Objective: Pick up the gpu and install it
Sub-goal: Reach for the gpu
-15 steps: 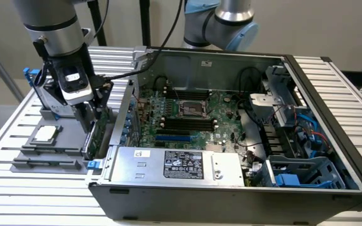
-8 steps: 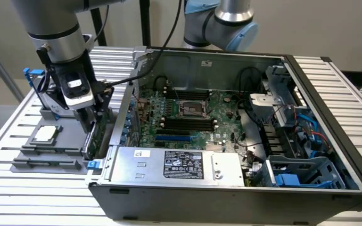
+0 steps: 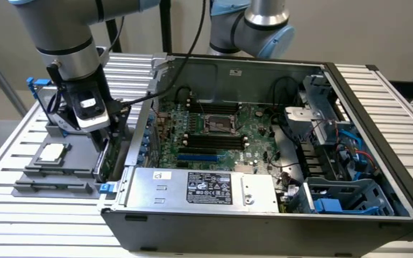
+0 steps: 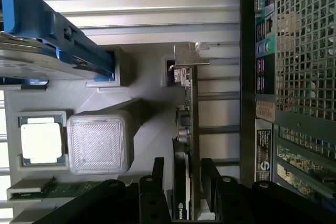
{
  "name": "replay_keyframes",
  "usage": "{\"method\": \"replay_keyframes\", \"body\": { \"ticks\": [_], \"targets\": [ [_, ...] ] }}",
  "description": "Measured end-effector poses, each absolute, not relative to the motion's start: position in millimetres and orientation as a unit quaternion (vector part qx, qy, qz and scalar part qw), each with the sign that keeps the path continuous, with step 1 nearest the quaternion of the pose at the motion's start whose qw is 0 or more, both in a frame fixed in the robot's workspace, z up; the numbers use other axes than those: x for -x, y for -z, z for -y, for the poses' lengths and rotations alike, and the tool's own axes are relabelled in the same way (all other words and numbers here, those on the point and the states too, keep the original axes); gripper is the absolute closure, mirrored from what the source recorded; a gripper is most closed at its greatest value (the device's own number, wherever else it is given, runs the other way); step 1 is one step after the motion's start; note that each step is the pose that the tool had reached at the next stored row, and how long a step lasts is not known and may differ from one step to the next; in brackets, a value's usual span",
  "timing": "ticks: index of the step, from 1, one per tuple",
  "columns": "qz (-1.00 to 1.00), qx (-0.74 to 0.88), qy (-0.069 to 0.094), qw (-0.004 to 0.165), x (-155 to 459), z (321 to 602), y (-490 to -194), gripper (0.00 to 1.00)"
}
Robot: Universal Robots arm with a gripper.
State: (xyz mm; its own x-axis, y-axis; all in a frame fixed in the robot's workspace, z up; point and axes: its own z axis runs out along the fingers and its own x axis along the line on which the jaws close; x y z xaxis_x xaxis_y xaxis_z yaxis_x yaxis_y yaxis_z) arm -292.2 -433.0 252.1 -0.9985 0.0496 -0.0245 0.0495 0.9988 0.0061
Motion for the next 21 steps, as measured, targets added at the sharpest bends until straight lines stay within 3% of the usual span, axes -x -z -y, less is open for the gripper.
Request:
{"method": "replay_keyframes", "body": {
  "ticks": [21],
  "targets": [
    [-1.000,-0.020,-0.002,0.014,293.1,438.0,-240.8,0.58]
  ]
}}
